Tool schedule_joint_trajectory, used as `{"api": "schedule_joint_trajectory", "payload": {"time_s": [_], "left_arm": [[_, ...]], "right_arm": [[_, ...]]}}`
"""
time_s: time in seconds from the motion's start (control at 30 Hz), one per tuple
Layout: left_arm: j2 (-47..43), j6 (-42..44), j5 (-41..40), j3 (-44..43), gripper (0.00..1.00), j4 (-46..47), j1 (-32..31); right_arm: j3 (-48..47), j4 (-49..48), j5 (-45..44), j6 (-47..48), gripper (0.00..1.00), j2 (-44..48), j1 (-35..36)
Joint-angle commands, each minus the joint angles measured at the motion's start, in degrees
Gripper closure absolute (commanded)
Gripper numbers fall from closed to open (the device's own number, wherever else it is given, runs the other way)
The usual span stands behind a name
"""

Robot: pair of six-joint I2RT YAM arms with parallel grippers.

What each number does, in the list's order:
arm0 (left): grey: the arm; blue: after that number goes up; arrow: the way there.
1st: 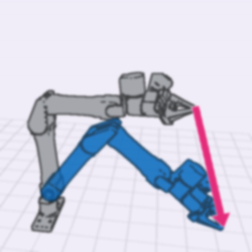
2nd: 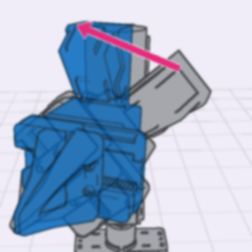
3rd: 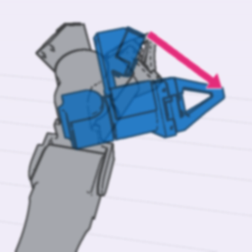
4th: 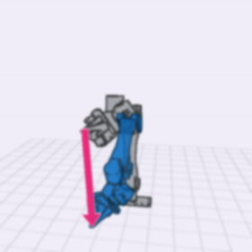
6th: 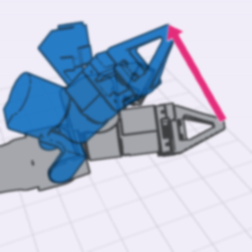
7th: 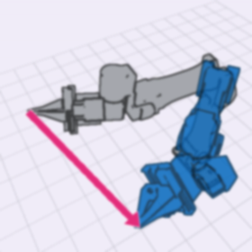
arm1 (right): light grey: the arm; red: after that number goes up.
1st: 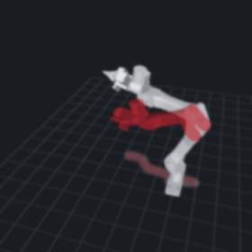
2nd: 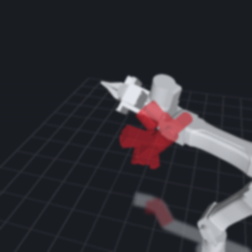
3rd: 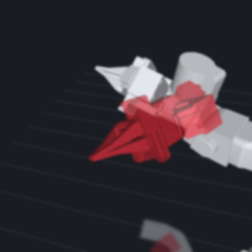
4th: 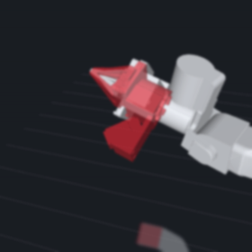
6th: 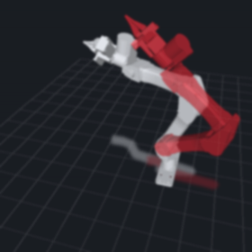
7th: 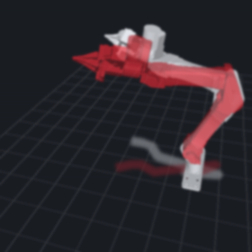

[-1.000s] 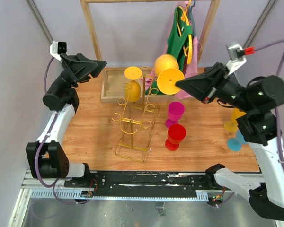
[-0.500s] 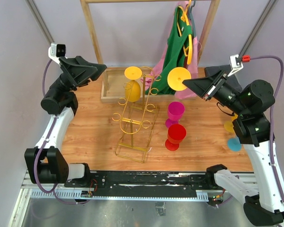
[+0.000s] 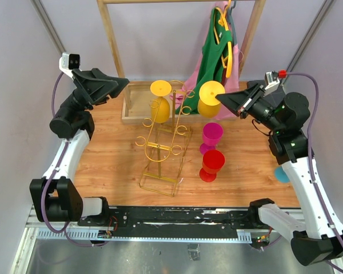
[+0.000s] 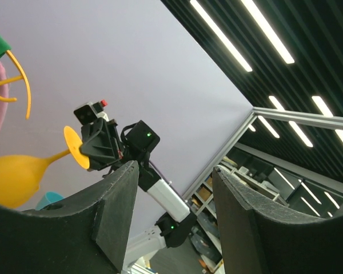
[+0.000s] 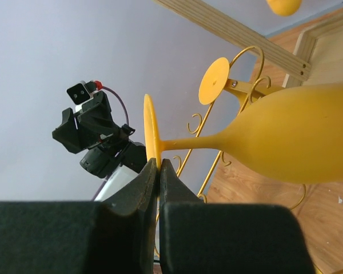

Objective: Place the wine glass upside down on the wine glass rack

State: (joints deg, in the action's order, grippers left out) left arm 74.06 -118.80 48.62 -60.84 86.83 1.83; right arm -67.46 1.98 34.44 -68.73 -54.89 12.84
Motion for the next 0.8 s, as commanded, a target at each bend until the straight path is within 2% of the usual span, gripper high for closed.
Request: {"api": "schedule_joint_trajectory", "payload": {"time_s": [0.0, 0.23, 0.77], "left_arm": [[-1.3, -2.8, 0.4, 0.3, 0.41, 2.1, 0.5], [-1.4, -1.8, 0.9, 0.3, 0.41, 0.4, 0.5], [-2.2, -0.1, 1.5, 1.1, 0.41, -1.9, 0.5]], "right_arm": [[1.2, -6.5, 0.1, -4.3, 0.99, -0.5, -0.7], [3.6, -10.4, -0.4, -7.5, 0.99, -2.4, -0.8], [4.4, -10.7, -0.9, -7.1, 0.99, -7.9, -0.7]]}}
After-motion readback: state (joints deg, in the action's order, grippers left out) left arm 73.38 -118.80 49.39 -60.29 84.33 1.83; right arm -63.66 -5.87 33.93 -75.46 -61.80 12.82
